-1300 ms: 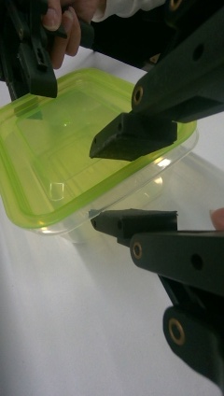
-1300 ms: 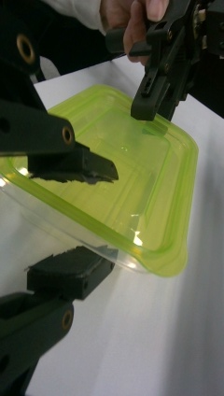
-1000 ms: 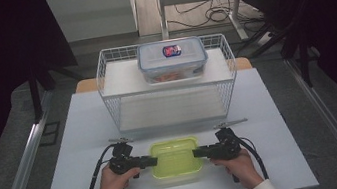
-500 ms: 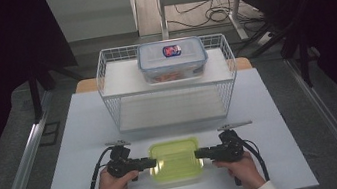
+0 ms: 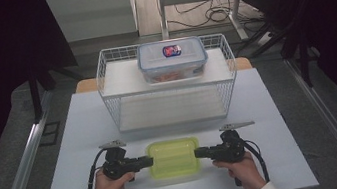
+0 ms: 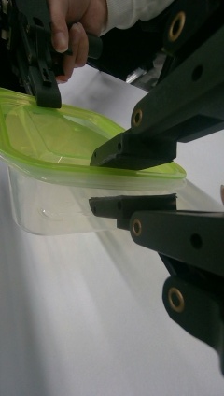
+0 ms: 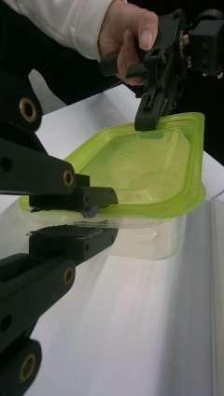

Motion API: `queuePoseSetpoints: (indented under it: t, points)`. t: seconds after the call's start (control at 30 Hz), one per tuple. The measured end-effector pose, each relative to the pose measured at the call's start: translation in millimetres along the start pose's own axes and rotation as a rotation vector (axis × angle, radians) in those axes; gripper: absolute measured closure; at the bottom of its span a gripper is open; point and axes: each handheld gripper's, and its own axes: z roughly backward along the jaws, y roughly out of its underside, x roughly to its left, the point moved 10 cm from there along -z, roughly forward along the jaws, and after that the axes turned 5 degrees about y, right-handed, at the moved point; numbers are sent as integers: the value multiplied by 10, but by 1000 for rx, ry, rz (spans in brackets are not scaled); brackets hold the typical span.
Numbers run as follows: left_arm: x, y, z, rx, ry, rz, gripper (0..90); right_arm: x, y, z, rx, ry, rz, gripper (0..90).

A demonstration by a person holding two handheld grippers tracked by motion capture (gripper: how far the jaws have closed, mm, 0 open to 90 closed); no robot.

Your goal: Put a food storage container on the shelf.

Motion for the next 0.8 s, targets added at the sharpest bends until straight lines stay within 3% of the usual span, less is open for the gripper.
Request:
queuePoseSetpoints:
  t: [0.27, 0.57, 0.8]
  points:
    - [-146, -97, 93, -26, -29, -68, 771, 96, -103, 106, -38, 20, 76, 805]
    - [-247, -187, 120, -45, -39, -102, 771, 141, -190, 204, -65, 35, 117, 805]
    - [-349, -408, 207, -74, -36, -131, 772, 207, -380, 330, -108, 38, 145, 804]
